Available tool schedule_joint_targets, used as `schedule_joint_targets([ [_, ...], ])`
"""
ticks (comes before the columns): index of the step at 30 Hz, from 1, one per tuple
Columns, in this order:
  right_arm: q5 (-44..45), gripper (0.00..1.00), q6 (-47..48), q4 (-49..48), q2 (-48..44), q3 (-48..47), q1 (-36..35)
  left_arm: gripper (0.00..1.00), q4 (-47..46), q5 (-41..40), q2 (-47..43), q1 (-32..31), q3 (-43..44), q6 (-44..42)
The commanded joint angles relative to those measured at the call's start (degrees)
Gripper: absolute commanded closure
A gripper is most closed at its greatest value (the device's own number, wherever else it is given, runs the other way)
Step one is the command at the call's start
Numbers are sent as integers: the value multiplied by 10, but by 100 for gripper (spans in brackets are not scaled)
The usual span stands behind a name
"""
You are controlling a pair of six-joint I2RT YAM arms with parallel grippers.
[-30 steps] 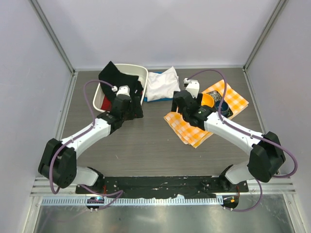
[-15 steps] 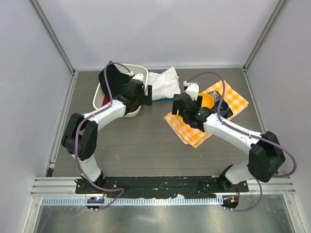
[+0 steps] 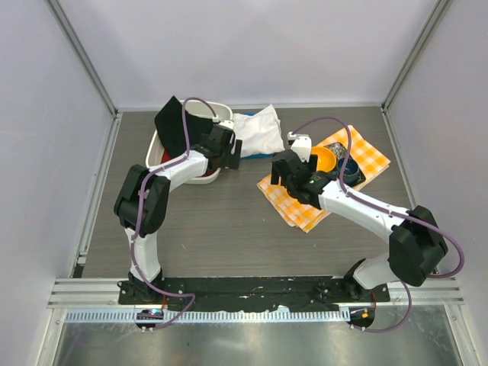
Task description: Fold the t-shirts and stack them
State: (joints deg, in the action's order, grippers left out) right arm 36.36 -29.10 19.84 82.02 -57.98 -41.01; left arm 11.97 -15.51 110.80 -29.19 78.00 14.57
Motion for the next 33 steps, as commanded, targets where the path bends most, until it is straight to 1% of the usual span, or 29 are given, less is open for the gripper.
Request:
schedule_joint_targets([
  [1, 7, 16, -16, -19, -12, 6, -3, 9, 26, -27, 9, 2, 15, -9],
  [2, 5, 16, -16, -19, -12, 7, -3, 11, 27, -27, 9, 4, 14, -9],
  [4, 4, 16, -17, -23, -18, 12, -2, 29, 29, -27, 9, 9, 8, -5],
  [5, 1, 16, -17, -23, -18, 14, -3, 40, 31, -26, 8, 10, 8, -2],
  [6, 0, 16, -18, -24, -19, 15, -3, 60, 31, -26, 8, 12, 8, -2],
  [7, -1, 16, -18, -24, -22, 17, -3, 70, 37, -26, 8, 13, 8, -2],
  [8, -3, 16, -19, -24, -23, 18, -3, 78, 38, -25, 9, 13, 8, -2],
  [9, -5, 16, -21, -24, -24, 19, -2, 94, 40, -26, 10, 14, 8, -2],
  [10, -6, 16, -21, -24, -27, 22, -3, 100, 47, -28, 13, 14, 11, 0],
  [16, -14, 16, -24, -26, -36, 30, -3, 100, 71, -48, 17, 25, 22, -2],
  [21, -26, 16, -28, -34, -44, 34, -3, 100, 129, -40, 31, 77, 65, -4],
  [25, -43, 16, -32, -41, -49, 37, -3, 100, 155, -31, 37, 117, 106, -42],
  [29, -51, 16, -32, -45, -52, 37, -4, 100, 178, 3, 53, 174, 145, -90],
  [33, -52, 16, -30, -49, -52, 37, -3, 100, 197, 16, 78, 207, 175, -136],
])
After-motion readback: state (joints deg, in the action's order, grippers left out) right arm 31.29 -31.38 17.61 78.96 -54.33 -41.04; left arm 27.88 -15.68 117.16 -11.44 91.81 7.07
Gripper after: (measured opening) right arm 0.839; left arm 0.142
